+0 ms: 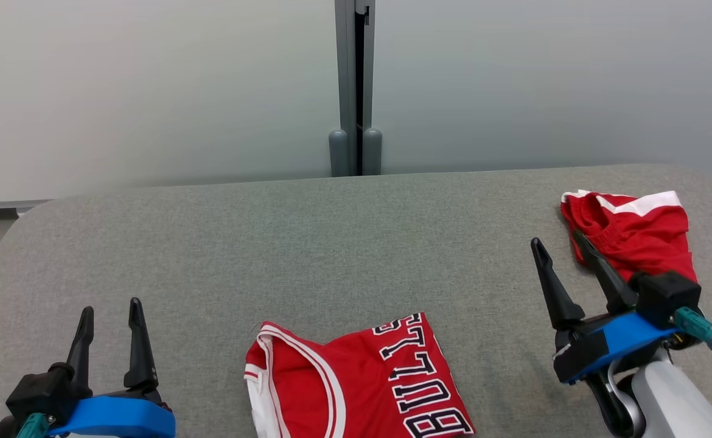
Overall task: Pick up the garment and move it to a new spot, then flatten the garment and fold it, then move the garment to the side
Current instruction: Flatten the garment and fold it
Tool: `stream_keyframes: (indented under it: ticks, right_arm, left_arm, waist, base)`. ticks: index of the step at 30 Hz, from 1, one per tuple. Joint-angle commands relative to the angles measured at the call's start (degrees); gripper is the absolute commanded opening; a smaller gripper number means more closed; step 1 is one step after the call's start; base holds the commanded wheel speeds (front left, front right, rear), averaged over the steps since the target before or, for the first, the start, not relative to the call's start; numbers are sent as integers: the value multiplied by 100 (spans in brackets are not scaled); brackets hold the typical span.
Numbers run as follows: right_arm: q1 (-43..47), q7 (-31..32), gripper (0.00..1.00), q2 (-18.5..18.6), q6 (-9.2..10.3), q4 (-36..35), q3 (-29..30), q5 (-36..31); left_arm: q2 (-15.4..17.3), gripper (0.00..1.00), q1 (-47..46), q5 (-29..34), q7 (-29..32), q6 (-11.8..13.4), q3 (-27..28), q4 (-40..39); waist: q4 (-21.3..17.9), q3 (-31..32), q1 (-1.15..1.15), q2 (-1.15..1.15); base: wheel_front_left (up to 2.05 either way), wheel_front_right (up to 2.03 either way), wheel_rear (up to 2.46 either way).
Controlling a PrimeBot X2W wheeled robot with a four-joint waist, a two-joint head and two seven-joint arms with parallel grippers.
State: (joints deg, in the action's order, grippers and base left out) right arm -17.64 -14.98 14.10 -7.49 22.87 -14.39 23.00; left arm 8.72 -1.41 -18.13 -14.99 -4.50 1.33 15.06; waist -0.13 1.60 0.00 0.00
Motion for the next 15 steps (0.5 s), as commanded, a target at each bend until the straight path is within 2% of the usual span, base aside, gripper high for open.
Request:
stream_keyframes:
  ticks: [1,7,15]
  right_arm:
    - [189,-20,100,-60,-1,-63,116,-133]
    - [751,-22,100,-321,-1,-123,487,-536]
    - [809,-23,100,-506,-1,-66,468,-644]
  left_arm:
    - [-34,100,61,45,-25,5,48,-24]
    - [-68,100,115,157,-25,-59,119,20]
    - [-154,100,125,224,-24,-137,160,17]
  waist:
    - [-59,36,0,0]
    - [-165,51,0,0]
    - [-182,30,0,0]
  base:
    - [0,0,0]
    - [0,0,0]
    - [0,0,0]
